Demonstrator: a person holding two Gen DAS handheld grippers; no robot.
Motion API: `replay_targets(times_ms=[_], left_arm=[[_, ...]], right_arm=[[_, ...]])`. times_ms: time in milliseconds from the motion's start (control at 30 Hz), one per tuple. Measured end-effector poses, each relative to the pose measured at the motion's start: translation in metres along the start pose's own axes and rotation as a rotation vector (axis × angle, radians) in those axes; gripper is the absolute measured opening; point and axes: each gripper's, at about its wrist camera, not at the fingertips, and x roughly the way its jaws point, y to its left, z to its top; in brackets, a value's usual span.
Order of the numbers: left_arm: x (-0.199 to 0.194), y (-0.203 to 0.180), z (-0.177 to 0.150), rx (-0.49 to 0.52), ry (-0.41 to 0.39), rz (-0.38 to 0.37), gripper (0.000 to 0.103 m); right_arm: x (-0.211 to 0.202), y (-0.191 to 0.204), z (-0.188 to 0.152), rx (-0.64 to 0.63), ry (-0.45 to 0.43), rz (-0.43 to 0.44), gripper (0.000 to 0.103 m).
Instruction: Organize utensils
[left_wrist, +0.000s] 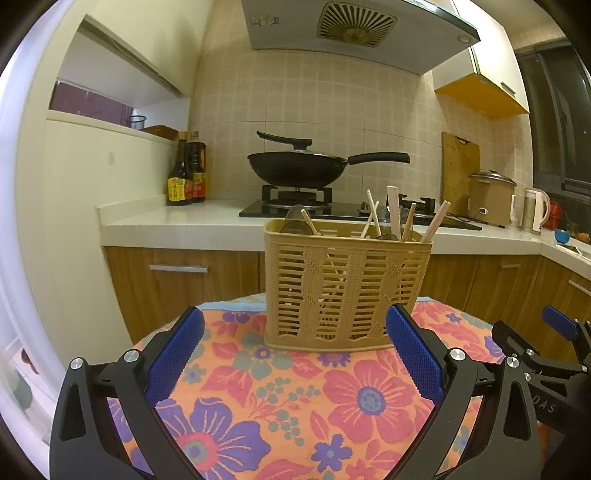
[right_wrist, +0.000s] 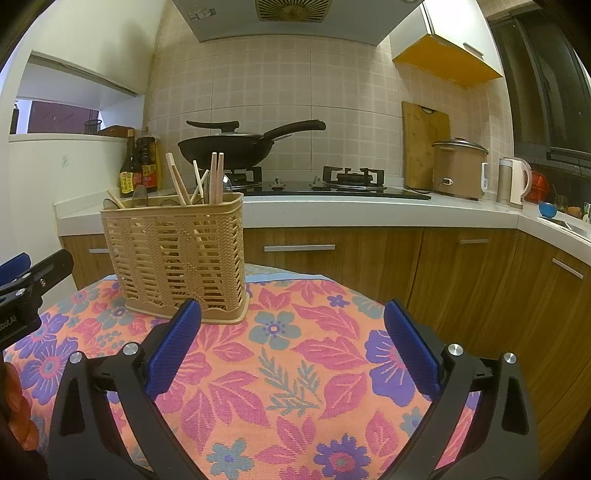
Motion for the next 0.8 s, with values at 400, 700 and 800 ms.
replay_targets(times_ms=[400, 700, 800], left_arm=[[0.0008, -0.0028, -0.0010, 0.010, 0.004, 0.008, 0.096], [0.0031, -0.0003, -0.0013, -0.010, 0.010, 0.008, 0.096], [0.0037, 0.0009, -0.0011, -0.017, 0.010, 0.016, 0.095]], right_arm=[[-0.0001, 0.0004, 0.0000, 0.000, 0.001, 0.001, 0.095], [0.0013, 0.0009, -0.0007, 0.002, 0.005, 0.006, 0.095], [0.0021, 0.0012, -0.0006, 0.001, 0.008, 0.018, 0.095]])
